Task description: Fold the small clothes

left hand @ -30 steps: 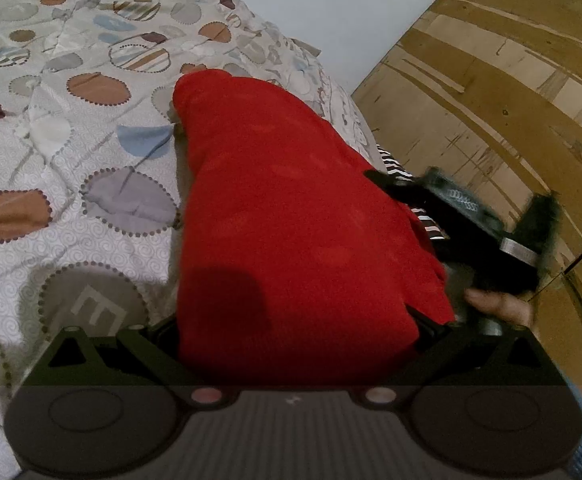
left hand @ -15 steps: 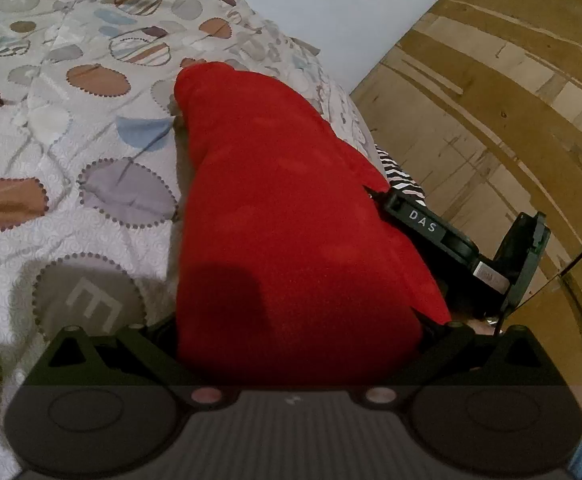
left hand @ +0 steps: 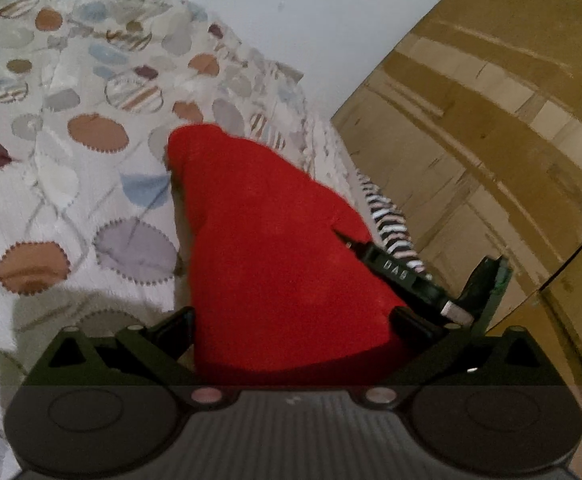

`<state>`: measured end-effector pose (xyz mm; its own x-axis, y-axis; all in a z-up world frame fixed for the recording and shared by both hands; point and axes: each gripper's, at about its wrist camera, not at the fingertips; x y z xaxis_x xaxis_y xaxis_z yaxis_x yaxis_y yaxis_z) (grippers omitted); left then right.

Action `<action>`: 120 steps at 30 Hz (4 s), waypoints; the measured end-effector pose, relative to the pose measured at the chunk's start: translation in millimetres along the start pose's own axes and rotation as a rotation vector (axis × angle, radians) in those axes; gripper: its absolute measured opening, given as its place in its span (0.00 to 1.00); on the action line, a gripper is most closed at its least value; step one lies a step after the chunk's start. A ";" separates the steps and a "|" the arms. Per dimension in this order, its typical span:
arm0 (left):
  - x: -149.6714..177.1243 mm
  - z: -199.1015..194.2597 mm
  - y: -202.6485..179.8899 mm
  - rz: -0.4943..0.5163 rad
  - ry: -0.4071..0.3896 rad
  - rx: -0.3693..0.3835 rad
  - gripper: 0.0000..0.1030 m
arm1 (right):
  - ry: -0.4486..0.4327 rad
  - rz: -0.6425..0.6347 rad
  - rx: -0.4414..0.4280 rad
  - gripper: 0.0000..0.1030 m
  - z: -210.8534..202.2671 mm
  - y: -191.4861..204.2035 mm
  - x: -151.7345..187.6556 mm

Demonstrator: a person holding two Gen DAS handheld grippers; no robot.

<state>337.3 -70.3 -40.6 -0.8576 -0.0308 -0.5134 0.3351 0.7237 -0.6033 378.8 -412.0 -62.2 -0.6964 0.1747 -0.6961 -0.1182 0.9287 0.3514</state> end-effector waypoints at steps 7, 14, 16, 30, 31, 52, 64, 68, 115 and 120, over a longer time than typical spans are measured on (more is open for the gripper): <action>-3.1 -5.3 9.9 -0.015 -0.093 -0.020 0.99 | 0.000 0.000 0.001 0.78 0.1 -0.3 0.2; -15.9 26.1 41.7 -0.121 0.096 0.104 1.00 | 0.005 -0.063 0.081 0.80 -0.1 17.4 -2.1; -14.6 29.0 42.1 -0.124 0.097 0.103 1.00 | -0.002 -0.085 0.100 0.80 -0.3 21.6 -1.2; -18.4 36.4 20.6 -0.068 0.133 -0.001 0.96 | 0.078 -0.190 0.224 0.68 -1.4 51.1 -6.1; -19.1 36.5 20.1 -0.068 0.139 -0.002 0.96 | 0.109 -0.174 0.208 0.66 -0.6 49.3 -10.5; -35.9 -4.4 11.0 -0.038 0.123 0.026 0.63 | 0.064 -0.321 0.149 0.31 -50.3 109.1 -34.9; -74.9 -113.6 42.1 0.037 0.009 -0.219 0.63 | -0.095 -0.267 -0.064 0.30 -19.9 190.5 -63.6; -67.6 -121.2 83.4 -0.054 0.020 -0.267 0.64 | -0.021 -0.250 -0.131 0.30 27.5 218.4 -70.1; -0.9 -167.6 19.1 -0.007 -0.167 -0.623 0.99 | -0.040 -0.263 0.033 0.99 -23.0 205.3 -16.9; 28.9 -195.9 -1.7 0.010 -0.273 -0.651 0.99 | -0.130 -0.292 0.035 0.99 -67.3 215.8 0.5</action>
<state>235.5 62.6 65.1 -0.6989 -0.1323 -0.7029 -0.0322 0.9876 -0.1539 305.2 -233.6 55.4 -0.5401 -0.0631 -0.8393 -0.2737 0.9561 0.1043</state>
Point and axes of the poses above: each gripper's, at about its wrist camera, not at the fingertips, and z roughly the way its jaws point, y to its left, x to its underside, and after that the axes turned 15 degrees about y, right-handed
